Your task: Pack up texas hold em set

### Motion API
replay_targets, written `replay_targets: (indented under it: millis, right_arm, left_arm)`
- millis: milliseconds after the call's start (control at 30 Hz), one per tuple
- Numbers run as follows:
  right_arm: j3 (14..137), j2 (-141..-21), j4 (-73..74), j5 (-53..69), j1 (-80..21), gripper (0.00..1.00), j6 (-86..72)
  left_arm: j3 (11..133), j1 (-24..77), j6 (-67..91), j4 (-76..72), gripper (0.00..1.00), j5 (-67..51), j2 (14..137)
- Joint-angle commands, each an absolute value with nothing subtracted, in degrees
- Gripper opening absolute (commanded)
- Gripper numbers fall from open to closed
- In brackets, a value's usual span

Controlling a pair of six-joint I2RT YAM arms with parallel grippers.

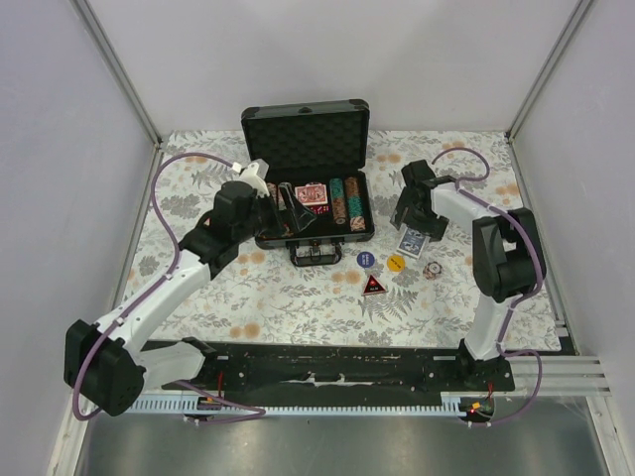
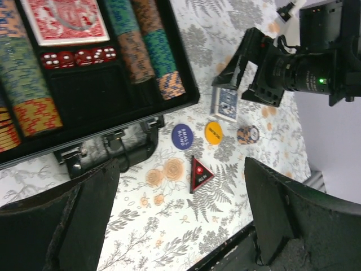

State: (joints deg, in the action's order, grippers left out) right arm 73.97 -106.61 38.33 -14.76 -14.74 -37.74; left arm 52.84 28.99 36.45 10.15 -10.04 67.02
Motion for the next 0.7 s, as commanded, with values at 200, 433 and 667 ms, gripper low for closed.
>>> replay_targets:
  millis: [200, 433, 667]
  right_arm:
    - [75.8, -111.2, 39.4, -17.1, -14.6, 0.89, -42.4]
    - [73.2, -105.8, 37.6, -14.6, -14.3, 0.58, -48.3]
    - [72.5, -94.2, 38.4, -8.2, -14.2, 0.54, -51.0]
  left_arm:
    - [50.2, 28.6, 35.4, 15.2, 1.0, -7.5, 64.0]
    - [48.8, 28.6, 34.3, 15.6, 0.97, -8.9, 60.9]
    - [46.8, 30.4, 34.6, 9.3, 0.89, -14.2, 61.3]
